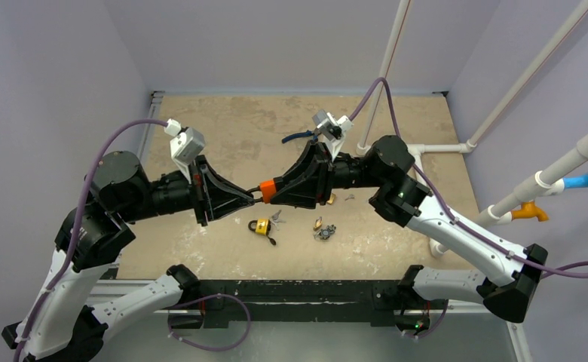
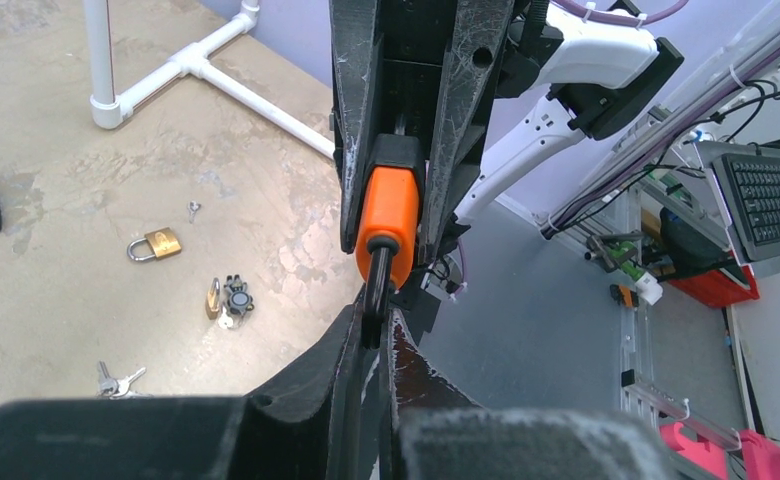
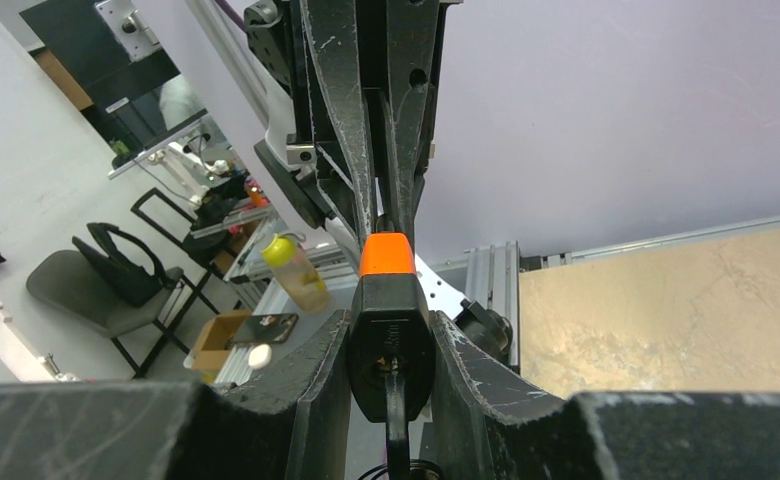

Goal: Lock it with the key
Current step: Lock the lock.

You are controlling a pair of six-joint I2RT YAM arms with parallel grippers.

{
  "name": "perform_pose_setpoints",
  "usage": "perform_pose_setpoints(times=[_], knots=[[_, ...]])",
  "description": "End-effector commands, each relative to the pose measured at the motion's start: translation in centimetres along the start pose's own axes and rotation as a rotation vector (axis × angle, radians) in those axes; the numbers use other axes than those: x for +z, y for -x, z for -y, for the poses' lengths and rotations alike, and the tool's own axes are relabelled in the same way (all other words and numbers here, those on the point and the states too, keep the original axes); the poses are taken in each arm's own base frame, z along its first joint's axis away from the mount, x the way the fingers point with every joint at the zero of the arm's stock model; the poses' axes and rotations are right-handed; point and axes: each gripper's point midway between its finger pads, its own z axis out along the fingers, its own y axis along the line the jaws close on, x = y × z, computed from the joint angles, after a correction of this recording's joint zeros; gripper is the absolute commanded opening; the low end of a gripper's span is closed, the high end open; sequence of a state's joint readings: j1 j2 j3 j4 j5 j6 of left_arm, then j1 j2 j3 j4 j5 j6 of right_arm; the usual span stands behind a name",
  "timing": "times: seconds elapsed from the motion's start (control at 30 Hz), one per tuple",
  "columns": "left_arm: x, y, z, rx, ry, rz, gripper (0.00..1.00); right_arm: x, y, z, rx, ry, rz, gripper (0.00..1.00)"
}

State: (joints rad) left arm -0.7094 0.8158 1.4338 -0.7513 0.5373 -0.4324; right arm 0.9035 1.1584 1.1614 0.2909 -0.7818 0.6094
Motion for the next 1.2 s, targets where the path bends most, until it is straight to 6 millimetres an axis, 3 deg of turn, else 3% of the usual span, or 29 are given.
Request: perform_pose_setpoints(times=[0.0, 0.83, 1.17], knots=[[3.52, 2.66, -0.55, 0.007, -0.037, 0.055, 0.00, 2.09, -1.51, -1.10, 0.015, 0.051, -0.045, 0.00], [4.02, 2.77, -0.53, -0.001, -0.050, 0.051, 0.00, 2.50, -1.65, -1.10, 0.008, 0.041, -0.051, 0.00], [3.08, 2.91, -0.98, -0.006, 0.002, 0.088, 0.00, 2.39, -1.29, -0.91, -0.010, 0.017, -0.039, 0.00]])
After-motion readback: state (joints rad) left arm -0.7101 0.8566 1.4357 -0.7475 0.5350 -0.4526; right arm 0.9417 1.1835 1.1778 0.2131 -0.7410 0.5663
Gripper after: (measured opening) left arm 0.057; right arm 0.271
